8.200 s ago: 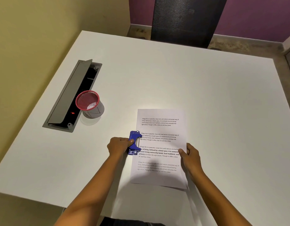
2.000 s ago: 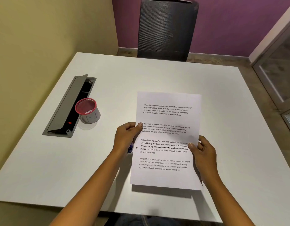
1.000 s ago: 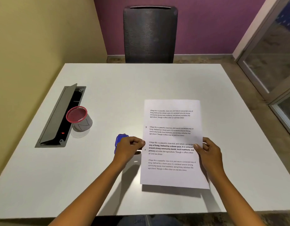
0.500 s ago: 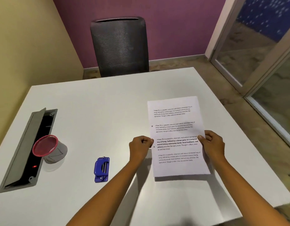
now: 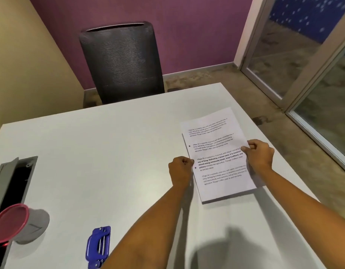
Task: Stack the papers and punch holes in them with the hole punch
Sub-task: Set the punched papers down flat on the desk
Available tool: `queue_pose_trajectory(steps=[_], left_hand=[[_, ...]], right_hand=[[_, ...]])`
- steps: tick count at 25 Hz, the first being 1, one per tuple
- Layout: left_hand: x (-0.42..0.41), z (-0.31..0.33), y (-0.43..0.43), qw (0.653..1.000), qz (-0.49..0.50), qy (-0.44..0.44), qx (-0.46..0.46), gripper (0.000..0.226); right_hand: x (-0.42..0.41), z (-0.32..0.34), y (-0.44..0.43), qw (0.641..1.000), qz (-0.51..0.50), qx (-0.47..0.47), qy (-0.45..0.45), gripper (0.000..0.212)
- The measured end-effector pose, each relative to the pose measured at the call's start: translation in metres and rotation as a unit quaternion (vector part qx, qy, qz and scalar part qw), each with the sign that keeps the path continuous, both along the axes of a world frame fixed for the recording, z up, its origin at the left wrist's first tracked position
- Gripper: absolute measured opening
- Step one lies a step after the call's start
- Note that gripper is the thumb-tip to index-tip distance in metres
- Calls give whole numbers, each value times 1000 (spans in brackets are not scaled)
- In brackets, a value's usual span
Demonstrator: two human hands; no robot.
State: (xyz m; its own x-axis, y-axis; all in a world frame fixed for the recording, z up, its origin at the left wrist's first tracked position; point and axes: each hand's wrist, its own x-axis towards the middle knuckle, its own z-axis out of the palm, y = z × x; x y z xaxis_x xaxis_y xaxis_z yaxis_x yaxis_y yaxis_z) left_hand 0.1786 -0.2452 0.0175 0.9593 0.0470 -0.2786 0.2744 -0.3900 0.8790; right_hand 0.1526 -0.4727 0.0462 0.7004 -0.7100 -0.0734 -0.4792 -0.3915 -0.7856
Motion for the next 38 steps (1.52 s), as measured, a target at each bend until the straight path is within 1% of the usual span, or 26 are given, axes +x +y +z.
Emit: queue_pose_trajectory(steps=[6, 11, 15, 17, 19, 22, 24, 26, 29, 31, 33, 38], left_hand=[[22, -34, -25, 998, 10, 54, 37, 17], [32, -50, -34, 997, 8, 61, 56, 16], [37, -56, -33, 996, -2, 63, 71, 14], [38, -59, -32, 995, 0, 66, 70, 14], [38, -59, -31, 996, 4, 64, 61, 15], [30, -58, -27, 997, -12, 25, 72, 23], [19, -60, -23, 990, -48, -35, 129, 25], [4, -67, -16, 971, -84, -109, 196, 21], [-13, -89, -1, 932, -119, -184, 287, 42], [-18, -104, 11, 916, -152, -202, 310, 48], [-20, -111, 18, 909, -183, -205, 314, 50], [-20, -111, 20, 899, -195, -208, 333, 51]], right_hand=[[24, -44, -25, 999, 8, -14, 38, 21], [37, -64, -33, 997, 14, -46, 61, 29], [43, -81, -34, 995, 30, -47, 83, 27], [43, -84, -31, 995, 42, -43, 84, 29], [42, -83, -27, 994, 51, -59, 71, 35], [34, -82, -13, 995, 60, -74, 6, 40], [22, -89, 6, 994, 68, -88, -16, 41], [9, -106, 27, 985, 95, -140, 23, 48], [1, -134, 46, 955, 131, -246, 100, 63], [-1, -144, 45, 937, 144, -290, 128, 65], [-3, -145, 38, 924, 157, -317, 143, 68], [-1, -139, 23, 927, 148, -312, 146, 72]])
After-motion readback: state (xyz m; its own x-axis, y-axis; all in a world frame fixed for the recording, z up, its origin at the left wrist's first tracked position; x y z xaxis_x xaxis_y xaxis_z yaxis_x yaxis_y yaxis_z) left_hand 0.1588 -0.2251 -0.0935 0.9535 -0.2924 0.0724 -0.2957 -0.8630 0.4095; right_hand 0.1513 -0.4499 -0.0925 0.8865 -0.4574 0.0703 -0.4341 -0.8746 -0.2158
